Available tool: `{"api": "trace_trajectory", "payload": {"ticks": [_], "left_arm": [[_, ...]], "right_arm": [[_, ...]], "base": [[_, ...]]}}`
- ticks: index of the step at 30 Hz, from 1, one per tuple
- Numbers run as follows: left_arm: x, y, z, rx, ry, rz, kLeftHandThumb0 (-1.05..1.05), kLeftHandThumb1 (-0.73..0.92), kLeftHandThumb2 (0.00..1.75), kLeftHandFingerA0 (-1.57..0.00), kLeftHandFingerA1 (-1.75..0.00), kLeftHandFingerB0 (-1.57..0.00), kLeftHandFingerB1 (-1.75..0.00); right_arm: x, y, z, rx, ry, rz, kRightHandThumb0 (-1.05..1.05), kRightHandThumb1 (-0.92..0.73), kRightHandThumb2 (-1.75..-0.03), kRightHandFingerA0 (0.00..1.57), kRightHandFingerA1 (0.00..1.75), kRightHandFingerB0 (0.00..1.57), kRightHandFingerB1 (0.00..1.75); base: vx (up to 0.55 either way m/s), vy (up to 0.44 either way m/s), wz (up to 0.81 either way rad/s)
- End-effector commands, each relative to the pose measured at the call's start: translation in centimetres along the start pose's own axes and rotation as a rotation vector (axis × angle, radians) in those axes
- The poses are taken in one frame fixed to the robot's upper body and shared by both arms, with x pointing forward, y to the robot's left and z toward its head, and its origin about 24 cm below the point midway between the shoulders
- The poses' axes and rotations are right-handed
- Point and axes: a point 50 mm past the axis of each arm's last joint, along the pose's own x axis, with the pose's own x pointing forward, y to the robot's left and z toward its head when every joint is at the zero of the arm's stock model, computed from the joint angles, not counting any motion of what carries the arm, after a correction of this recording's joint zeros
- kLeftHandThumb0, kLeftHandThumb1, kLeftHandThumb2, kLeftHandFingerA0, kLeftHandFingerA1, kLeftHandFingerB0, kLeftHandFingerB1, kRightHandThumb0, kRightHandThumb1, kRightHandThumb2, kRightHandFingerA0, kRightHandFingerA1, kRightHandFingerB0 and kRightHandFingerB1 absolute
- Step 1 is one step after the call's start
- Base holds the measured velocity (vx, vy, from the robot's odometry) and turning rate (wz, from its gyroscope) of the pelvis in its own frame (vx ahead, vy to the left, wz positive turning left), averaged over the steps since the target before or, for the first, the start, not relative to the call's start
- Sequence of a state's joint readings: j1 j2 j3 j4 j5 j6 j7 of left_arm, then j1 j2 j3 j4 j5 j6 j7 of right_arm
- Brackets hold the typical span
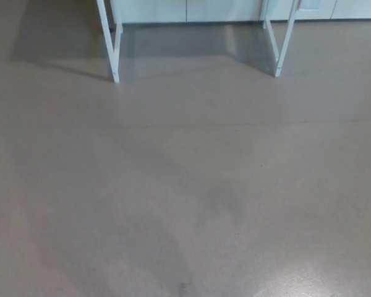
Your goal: The robot walks towards a table in front, picks a shampoo with left hand and puts it in a small grey container
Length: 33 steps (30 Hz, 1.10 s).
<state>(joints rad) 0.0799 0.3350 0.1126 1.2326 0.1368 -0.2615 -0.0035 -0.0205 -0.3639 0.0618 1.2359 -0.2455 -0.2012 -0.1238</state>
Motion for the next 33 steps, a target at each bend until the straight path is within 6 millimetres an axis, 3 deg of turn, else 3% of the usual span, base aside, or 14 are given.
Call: {"api": "trace_trajectory", "payload": {"ticks": [1, 2, 3, 4, 5, 6, 17, 22, 27, 29, 30, 31, 32, 33], "left_arm": [[0.26, 1.47, 1.20, 0.054, -0.059, 0.037, -0.44, 0.52, 0.83, -0.56, -0.60, -0.33, -0.47], [0.36, 1.43, 1.40, 0.062, -0.059, 0.035, -0.43, 0.52, 0.83, -0.55, -0.61, -0.32, -0.47], [0.41, 1.38, 1.56, 0.065, -0.064, 0.032, -0.38, 0.65, 0.59, -0.64, -0.60, -0.41, -0.34], [0.45, 1.34, 1.80, 0.072, -0.077, 0.026, -0.43, 0.53, 0.85, -0.60, -0.68, -0.36, -0.48], [0.48, 1.33, 2.01, 0.084, -0.089, 0.023, -0.43, 0.53, 0.85, -0.60, -0.68, -0.36, -0.48], [0.45, 1.35, 2.02, 0.092, -0.094, 0.016, -0.38, 0.67, 0.60, -0.61, -0.54, -0.44, -0.34], [0.58, 1.22, 1.94, 0.103, -0.069, 0.015, -0.38, 0.67, 0.60, -0.61, -0.63, -0.48, -0.36], [0.55, 1.18, 1.93, 0.110, -0.074, 0.018, -0.38, 0.66, 0.60, -0.62, -0.67, -0.51, -0.37], [0.45, 1.11, 1.65, 0.111, -0.070, 0.009, -0.40, 0.66, 0.61, -0.59, -0.59, -0.49, -0.36], [0.50, 1.06, 1.68, 0.101, -0.064, 0.011, -0.39, 0.66, 0.60, -0.62, -0.68, -0.49, -0.36], [0.46, 1.09, 1.58, 0.110, -0.062, 0.013, -0.46, 0.53, 0.88, -0.60, -0.74, -0.43, -0.53], [0.44, 1.10, 1.53, 0.114, -0.062, 0.013, -0.46, 0.53, 0.88, -0.60, -0.74, -0.43, -0.53], [0.47, 1.10, 1.55, 0.127, -0.057, 0.018, -0.41, 0.66, 0.60, -0.62, -0.69, -0.50, -0.36], [0.48, 1.11, 1.55, 0.124, -0.055, 0.018, -0.40, 0.66, 0.60, -0.63, -0.62, -0.51, -0.37]], "right_arm": [[0.30, -0.46, 0.54, 0.010, -0.002, -0.033, -0.25, -0.67, -0.60, 0.77, 0.50, 0.51, 0.39], [0.32, -0.51, 0.54, 0.009, 0.000, -0.032, -0.26, -0.67, -0.60, 0.77, 0.50, 0.51, 0.39], [0.35, -0.55, 0.54, 0.009, 0.004, -0.029, -0.26, -0.68, -0.60, 0.75, 0.49, 0.50, 0.38], [0.37, -0.57, 0.55, 0.013, 0.007, -0.023, -0.27, -0.68, -0.60, 0.77, 0.50, 0.51, 0.39], [0.37, -0.57, 0.57, 0.019, 0.006, -0.022, -0.27, -0.68, -0.60, 0.77, 0.50, 0.51, 0.39], [0.39, -0.55, 0.57, 0.020, 0.010, -0.019, -0.26, -0.68, -0.59, 0.75, 0.49, 0.51, 0.38], [0.61, -0.66, 1.08, 0.016, 0.009, 0.008, -0.28, -0.68, -0.60, 0.69, 0.48, 0.52, 0.39], [0.61, -0.65, 1.06, -0.009, 0.007, 0.022, -0.29, -0.70, -0.60, 0.70, 0.48, 0.54, 0.40], [0.55, -0.45, 0.93, -0.019, 0.009, 0.029, -0.29, -0.71, -0.61, 0.70, 0.47, 0.57, 0.41], [0.55, -0.44, 0.89, -0.030, 0.012, 0.035, -0.30, -0.72, -0.61, 0.70, 0.47, 0.57, 0.41], [0.59, -0.42, 0.96, -0.041, 0.015, 0.043, -0.30, -0.72, -0.61, 0.70, 0.47, 0.57, 0.40], [0.61, -0.42, 0.98, -0.045, 0.016, 0.046, -0.30, -0.72, -0.61, 0.70, 0.47, 0.57, 0.40], [0.62, -0.41, 0.98, -0.045, 0.019, 0.047, -0.30, -0.72, -0.61, 0.70, 0.47, 0.57, 0.40], [0.62, -0.40, 0.98, -0.044, 0.021, 0.049, -0.30, -0.72, -0.61, 0.69, 0.46, 0.57, 0.40]], "base": [[-0.28, -0.061, 0.32], [-0.27, -0.039, 0.02], [0.00, 0.000, 0.00], [0.00, 0.000, 0.00], [0.00, 0.000, 0.00], [0.10, 0.092, -0.06], [0.19, 0.214, -0.08], [0.27, 0.002, 0.11], [0.34, -0.133, 0.14], [0.34, -0.150, 0.64], [0.32, -0.129, 0.45], [0.38, -0.099, 0.03], [0.38, -0.066, 0.04], [0.34, -0.044, -0.07]]}}
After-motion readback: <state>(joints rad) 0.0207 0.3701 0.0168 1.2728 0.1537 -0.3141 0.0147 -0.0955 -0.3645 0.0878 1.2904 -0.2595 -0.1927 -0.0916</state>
